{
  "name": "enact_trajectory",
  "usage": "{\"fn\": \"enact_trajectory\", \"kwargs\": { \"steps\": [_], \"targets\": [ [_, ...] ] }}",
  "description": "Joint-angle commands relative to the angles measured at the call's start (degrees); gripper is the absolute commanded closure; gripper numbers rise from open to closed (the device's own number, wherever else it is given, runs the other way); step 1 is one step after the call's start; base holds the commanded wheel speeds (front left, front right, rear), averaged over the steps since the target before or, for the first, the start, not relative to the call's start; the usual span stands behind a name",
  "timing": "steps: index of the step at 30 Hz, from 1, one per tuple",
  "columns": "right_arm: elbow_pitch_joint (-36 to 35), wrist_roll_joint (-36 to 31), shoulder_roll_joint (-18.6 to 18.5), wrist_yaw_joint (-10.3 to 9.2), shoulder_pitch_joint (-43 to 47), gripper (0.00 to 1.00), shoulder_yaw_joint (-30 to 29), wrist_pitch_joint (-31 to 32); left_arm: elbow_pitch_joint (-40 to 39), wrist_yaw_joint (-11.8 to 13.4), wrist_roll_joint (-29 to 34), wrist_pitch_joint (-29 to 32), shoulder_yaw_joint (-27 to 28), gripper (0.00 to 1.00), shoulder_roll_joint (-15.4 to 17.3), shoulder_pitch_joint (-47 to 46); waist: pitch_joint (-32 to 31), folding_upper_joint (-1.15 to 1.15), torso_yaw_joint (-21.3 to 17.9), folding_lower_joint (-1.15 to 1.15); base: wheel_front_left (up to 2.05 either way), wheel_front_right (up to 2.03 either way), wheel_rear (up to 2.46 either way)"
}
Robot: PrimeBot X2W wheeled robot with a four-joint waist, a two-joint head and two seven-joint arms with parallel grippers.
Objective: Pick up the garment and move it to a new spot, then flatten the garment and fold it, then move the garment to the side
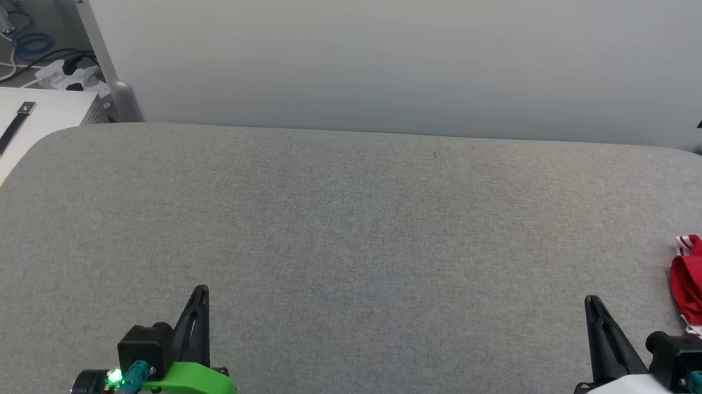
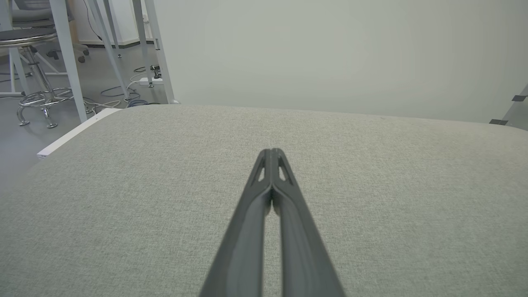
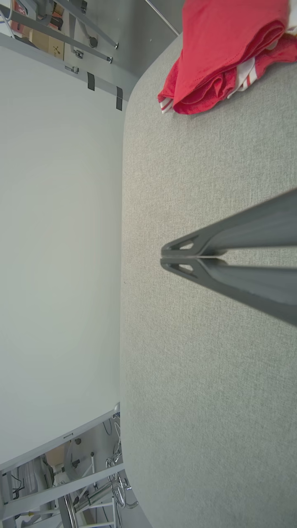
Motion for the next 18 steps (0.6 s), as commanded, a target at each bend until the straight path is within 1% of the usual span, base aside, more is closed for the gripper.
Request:
{"fn": "enact_trajectory", "kwargs": {
  "steps": [1,18],
  "targets": [
    [0.4,-0.5,0.0,-0.01,-1.1,1.00,0.1,-0.5,-0.5,-0.4,1.0,0.3,0.5,1.00,-0.5,-0.5,0.0,0.00,0.0,0.00,0.00,0.00,0.00],
    [1.9,-1.3,0.0,-0.02,-2.3,1.00,0.4,-1.0,-1.7,-1.3,3.2,2.3,2.1,1.00,-1.4,-0.9,0.4,0.00,-0.1,0.00,0.00,0.00,0.00]
  ]
}}
